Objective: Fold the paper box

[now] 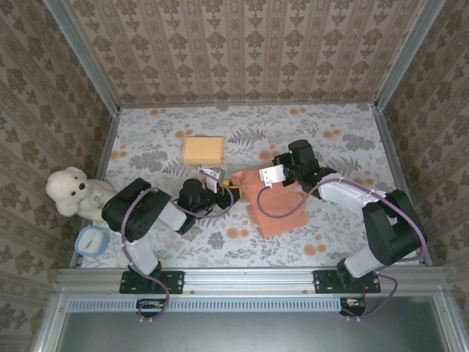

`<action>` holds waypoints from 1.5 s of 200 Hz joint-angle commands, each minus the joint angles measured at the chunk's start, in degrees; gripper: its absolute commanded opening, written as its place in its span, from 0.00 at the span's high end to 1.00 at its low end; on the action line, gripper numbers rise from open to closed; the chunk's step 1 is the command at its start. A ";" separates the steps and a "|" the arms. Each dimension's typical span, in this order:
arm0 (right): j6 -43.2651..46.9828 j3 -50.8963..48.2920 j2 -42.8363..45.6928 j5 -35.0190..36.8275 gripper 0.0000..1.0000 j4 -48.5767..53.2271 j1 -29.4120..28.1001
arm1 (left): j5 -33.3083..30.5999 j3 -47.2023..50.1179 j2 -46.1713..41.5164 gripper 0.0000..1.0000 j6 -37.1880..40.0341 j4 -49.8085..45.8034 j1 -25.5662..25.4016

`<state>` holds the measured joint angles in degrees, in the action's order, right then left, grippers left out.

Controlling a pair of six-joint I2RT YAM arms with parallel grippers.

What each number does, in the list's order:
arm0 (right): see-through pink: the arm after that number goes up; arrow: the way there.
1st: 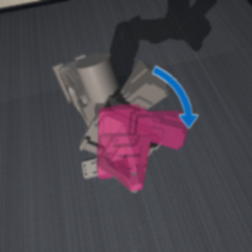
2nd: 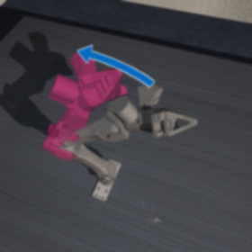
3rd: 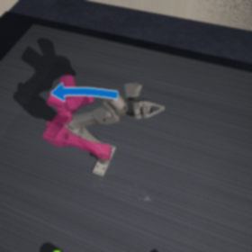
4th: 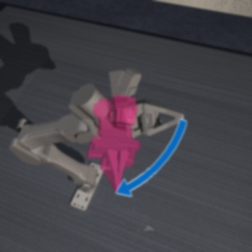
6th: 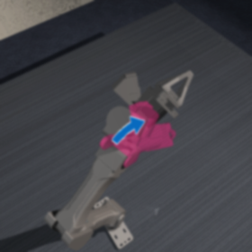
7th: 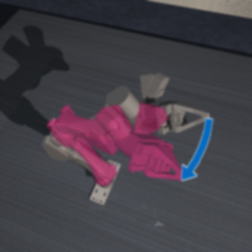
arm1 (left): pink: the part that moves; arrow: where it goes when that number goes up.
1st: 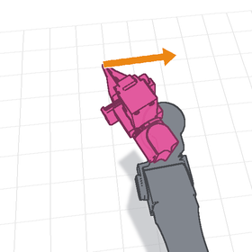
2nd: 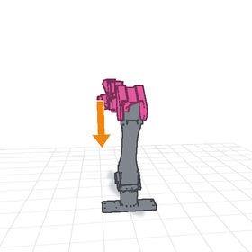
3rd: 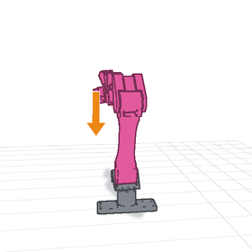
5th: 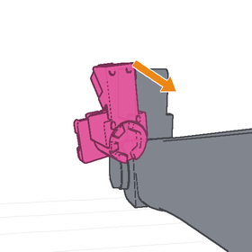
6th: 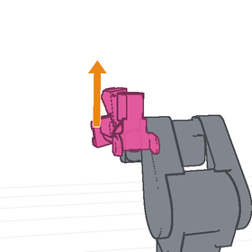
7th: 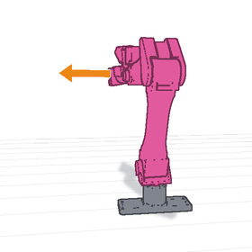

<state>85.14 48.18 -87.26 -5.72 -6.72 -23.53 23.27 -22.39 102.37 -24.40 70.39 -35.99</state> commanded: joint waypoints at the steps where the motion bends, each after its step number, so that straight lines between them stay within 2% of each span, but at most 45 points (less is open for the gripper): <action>1: -0.54 -1.56 1.58 2.32 1.00 -6.08 -0.80 | 1.69 0.86 -1.09 0.46 0.84 2.57 -0.21; 40: -3.30 -2.39 1.52 2.82 1.00 -9.59 -2.53 | 1.34 2.46 -3.20 0.46 1.32 2.34 1.41; 82: -7.28 -2.26 -0.62 5.72 1.00 -13.71 -5.32 | 1.77 5.53 -8.58 0.47 -2.09 -2.12 9.46; 88: -7.69 -2.22 -0.99 6.24 1.00 -13.86 -5.72 | 1.72 6.13 -9.10 0.47 -2.30 -2.42 11.87; 109: -8.22 -2.74 -2.48 7.29 1.00 -16.07 -6.78 | 1.96 7.51 -10.22 0.47 -1.98 -2.77 14.05; 206: -5.03 -5.76 -6.82 8.02 1.00 -22.19 -7.67 | 7.16 6.50 -5.82 0.48 1.75 1.74 13.82; 262: -4.27 -7.43 -7.40 8.28 1.00 -26.23 -7.70 | 7.87 4.96 -3.70 0.48 2.05 2.03 13.66; 300: -4.55 -7.65 -7.68 8.70 1.00 -26.94 -7.72 | 8.09 2.70 -2.89 0.49 1.56 1.79 11.01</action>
<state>80.79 41.76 -93.78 2.09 -33.28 -30.94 29.82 -17.58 98.65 -23.49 69.95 -23.22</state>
